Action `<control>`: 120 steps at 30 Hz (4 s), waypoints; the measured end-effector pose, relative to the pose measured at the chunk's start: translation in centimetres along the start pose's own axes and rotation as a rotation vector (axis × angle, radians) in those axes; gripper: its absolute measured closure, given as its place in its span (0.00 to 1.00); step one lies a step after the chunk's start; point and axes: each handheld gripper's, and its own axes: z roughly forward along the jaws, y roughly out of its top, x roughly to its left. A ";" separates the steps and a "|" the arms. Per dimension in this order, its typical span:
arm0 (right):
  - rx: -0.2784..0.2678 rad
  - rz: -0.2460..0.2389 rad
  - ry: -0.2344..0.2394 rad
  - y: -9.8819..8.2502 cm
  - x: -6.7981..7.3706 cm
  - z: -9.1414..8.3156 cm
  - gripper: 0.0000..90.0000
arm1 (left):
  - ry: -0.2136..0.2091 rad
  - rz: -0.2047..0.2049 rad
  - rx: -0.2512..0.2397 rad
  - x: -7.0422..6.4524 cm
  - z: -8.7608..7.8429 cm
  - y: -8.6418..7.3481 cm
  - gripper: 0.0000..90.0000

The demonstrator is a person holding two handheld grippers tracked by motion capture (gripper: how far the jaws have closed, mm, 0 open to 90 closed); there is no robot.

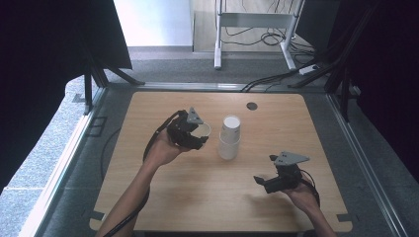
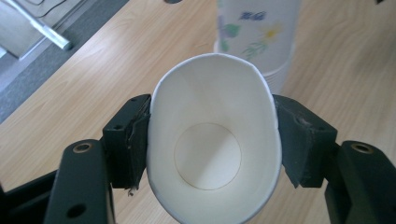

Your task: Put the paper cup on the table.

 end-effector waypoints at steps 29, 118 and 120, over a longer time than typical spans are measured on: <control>0.042 -0.016 -0.036 -0.7 -0.1 0.7 0.02 | 0.120 -0.200 0.044 3.8 4.6 -5.2 0.34; 0.096 -0.047 0.011 -1.2 0.5 1.6 0.00 | 0.059 -0.180 -0.186 -4.1 -1.3 -7.4 0.00; 0.099 -0.049 0.012 -1.2 0.5 1.7 0.00 | 0.064 -0.186 -0.187 -4.3 -1.4 -8.0 0.00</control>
